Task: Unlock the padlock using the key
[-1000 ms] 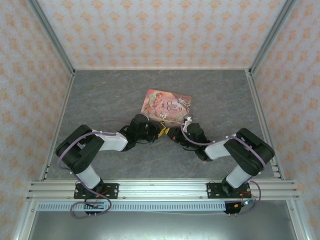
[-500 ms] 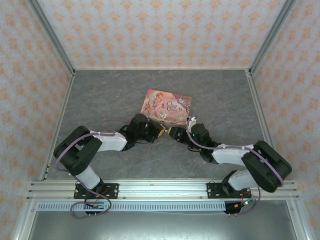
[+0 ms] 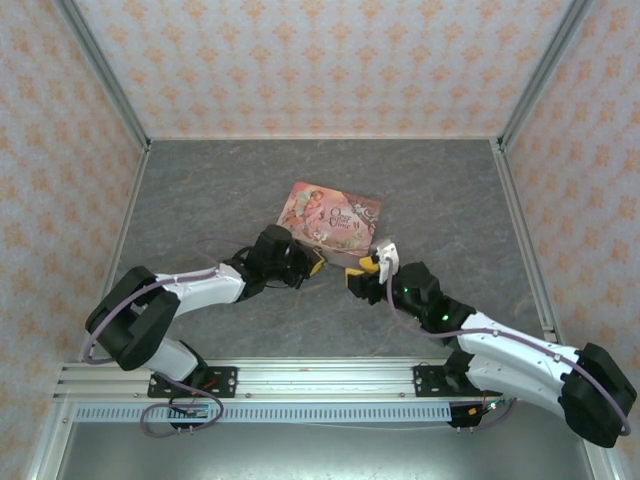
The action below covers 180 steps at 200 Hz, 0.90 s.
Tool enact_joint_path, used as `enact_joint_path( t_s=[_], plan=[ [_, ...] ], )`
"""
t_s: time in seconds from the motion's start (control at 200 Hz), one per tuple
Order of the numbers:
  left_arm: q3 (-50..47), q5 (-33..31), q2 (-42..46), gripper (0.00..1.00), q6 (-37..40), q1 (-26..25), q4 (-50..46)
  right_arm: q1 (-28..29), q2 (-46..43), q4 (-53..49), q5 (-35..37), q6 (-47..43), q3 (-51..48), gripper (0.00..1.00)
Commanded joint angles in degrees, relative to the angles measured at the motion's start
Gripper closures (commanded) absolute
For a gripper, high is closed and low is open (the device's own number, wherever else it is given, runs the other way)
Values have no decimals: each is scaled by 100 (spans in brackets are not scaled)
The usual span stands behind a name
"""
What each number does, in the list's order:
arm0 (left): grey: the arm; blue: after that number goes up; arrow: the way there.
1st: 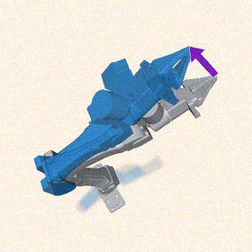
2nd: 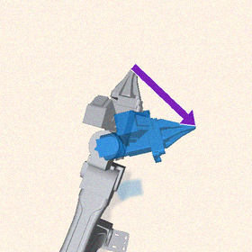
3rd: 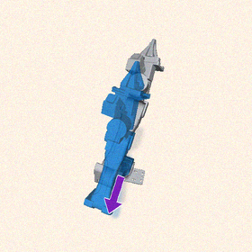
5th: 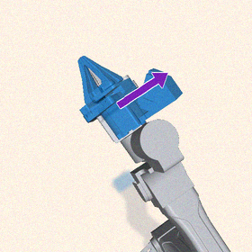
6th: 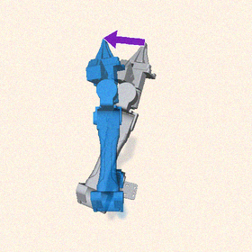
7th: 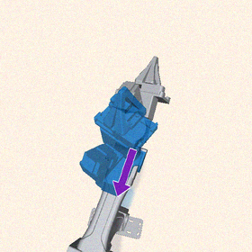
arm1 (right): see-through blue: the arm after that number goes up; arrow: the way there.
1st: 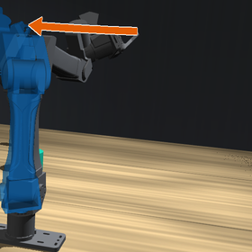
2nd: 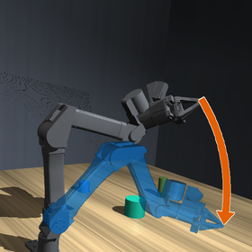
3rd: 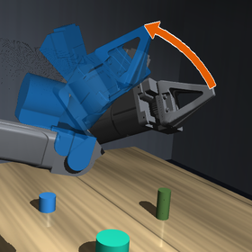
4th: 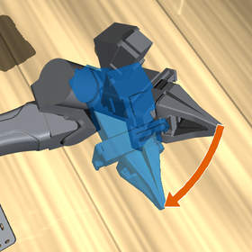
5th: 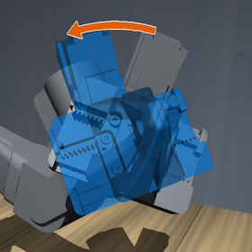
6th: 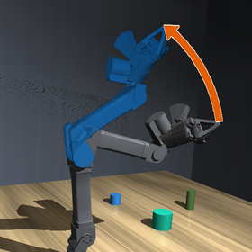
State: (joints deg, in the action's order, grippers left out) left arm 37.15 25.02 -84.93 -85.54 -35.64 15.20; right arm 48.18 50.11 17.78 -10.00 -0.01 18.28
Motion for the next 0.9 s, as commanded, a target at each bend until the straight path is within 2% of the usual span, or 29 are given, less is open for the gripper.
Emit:
enact_joint_path(
  t_s=[0.0,0.165,0.255,0.375,0.46,0.681,0.896],
  plan=[
    [156,-128,231,100,95,-96,-84,356,26,-292,482,-1424,-65,52],
    [185,-85,247,100,20,-170,0,1020,465,-337,1624,-2690,171,51],
    [231,-91,274,100,28,-189,-34,1164,772,-187,2330,-3313,228,51],
    [290,-65,275,100,20,-215,-10,1210,1093,230,2821,-3891,196,51],
    [306,-48,261,100,11,-235,26,1211,1260,646,2942,-4084,141,51],
    [328,-14,215,100,-7,-251,66,1211,1872,1072,2556,-4180,319,50],
    [346,-2,204,100,-16,-277,36,1207,2538,1640,2466,-4248,454,50]
  ],
)
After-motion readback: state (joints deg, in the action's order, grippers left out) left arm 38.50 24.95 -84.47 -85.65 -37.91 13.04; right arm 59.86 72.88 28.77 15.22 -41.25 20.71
